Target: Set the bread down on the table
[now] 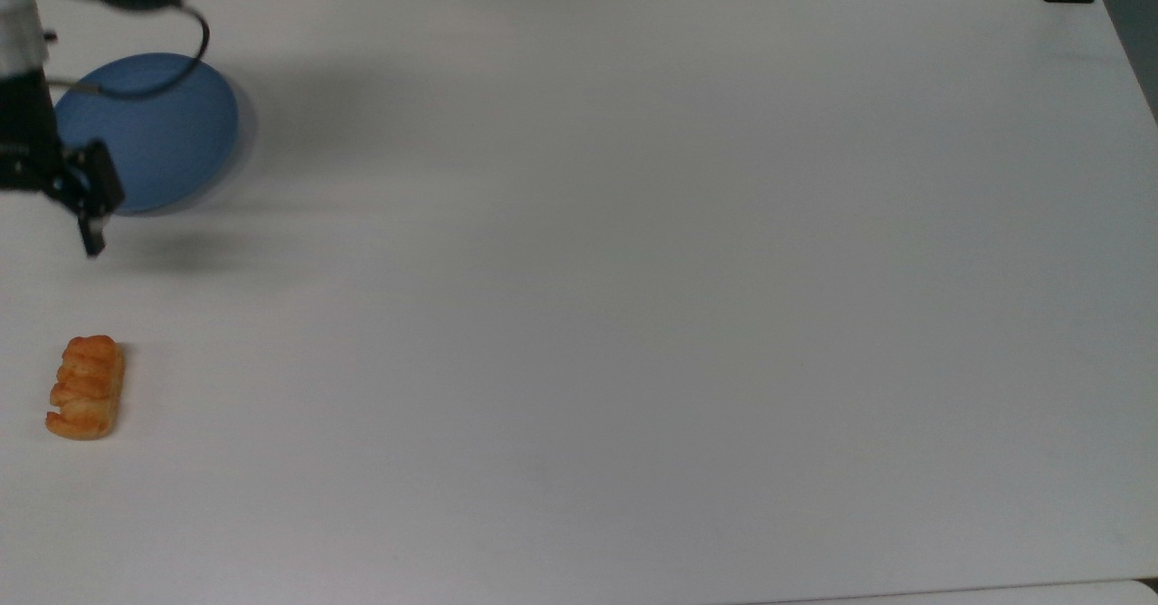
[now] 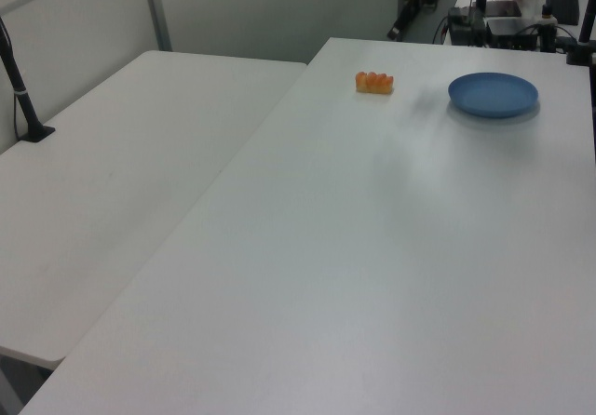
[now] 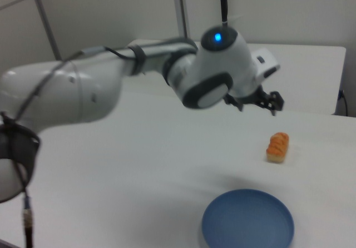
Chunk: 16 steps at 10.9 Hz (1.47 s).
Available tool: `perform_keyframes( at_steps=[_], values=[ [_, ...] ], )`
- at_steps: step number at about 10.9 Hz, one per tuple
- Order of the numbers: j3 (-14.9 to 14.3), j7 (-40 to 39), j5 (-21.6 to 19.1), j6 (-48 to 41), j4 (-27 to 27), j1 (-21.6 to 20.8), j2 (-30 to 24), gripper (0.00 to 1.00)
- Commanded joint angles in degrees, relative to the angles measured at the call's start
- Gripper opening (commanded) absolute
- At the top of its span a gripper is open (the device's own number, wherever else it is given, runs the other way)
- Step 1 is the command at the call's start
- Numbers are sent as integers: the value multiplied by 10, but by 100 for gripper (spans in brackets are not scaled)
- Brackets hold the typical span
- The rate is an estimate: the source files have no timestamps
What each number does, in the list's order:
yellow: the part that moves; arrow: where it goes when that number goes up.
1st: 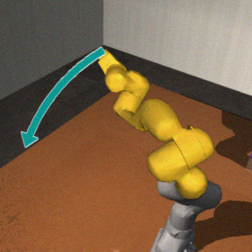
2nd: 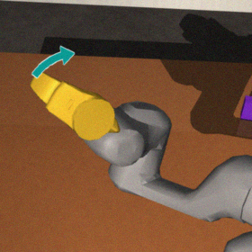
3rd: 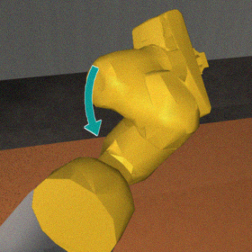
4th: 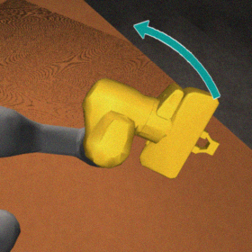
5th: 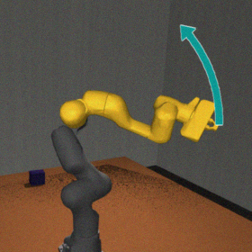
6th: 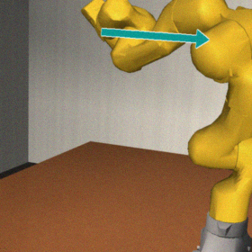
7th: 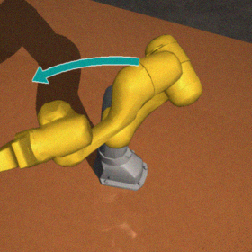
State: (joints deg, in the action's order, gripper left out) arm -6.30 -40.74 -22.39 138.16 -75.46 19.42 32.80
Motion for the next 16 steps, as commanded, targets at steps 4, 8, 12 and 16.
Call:
perform_keyframes(
  at_steps=[4,8,12,16],
  values=[
    [-7,293,66,-362,-91,-7,-251,100],
    [-7,413,131,-445,-145,-82,-352,100],
    [-6,506,161,-455,-204,-207,-405,100],
    [-6,501,190,-451,-238,-301,-404,100]
  ],
)
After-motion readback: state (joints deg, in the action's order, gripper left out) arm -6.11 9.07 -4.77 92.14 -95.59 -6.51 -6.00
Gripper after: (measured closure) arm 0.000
